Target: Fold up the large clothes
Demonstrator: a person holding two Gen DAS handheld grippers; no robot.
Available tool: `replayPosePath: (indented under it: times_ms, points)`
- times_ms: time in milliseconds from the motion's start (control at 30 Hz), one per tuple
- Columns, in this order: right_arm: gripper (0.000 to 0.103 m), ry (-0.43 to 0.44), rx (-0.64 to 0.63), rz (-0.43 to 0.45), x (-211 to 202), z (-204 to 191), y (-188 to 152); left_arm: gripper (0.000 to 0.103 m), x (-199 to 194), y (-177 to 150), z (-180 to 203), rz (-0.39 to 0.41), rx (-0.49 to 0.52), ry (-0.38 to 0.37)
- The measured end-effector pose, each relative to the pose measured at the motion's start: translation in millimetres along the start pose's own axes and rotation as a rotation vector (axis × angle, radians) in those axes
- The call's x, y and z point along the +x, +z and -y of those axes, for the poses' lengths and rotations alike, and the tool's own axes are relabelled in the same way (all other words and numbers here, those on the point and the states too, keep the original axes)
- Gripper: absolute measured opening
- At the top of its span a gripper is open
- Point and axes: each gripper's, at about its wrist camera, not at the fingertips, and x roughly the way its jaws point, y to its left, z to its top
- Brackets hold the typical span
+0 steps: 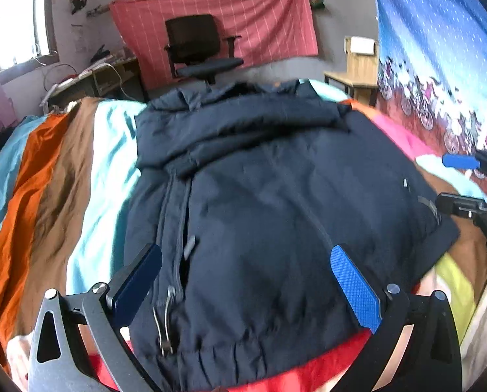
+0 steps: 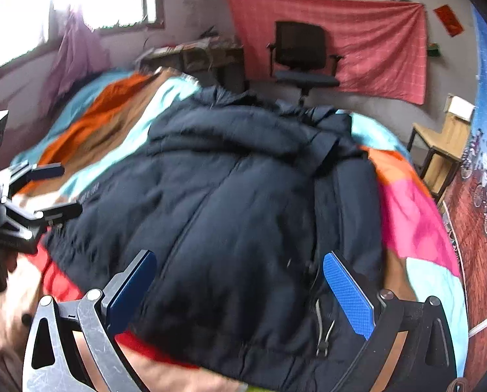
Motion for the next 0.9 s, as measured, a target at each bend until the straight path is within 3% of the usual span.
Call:
replayPosePath:
  times_ms: [200, 467, 700, 900]
  points:
    - [0.103, 0.038, -0.066, -0.105, 11.1, -9.2, -24.0, 0.101, 2.8, -36.8, 7.6, -0.075, 0.073, -0.014]
    - [0.103, 0.026, -0.073, -0.218, 27.0, -11.2, -53.6, 0.101, 11.6, -71.7, 12.6, -0.159, 0.088, -0.010]
    - [0.103, 0.013, -0.099, -0.340, 39.7, -9.5, -78.2, 0.101, 21.1, -98.2, 15.7, -0.219, 0.168, 0.033]
    - [0.103, 0.000, -0.097, -0.367, 45.5, -7.3, -82.3, 0.101, 34.7, -105.1, 20.6, -0.228, 0.228, 0.101]
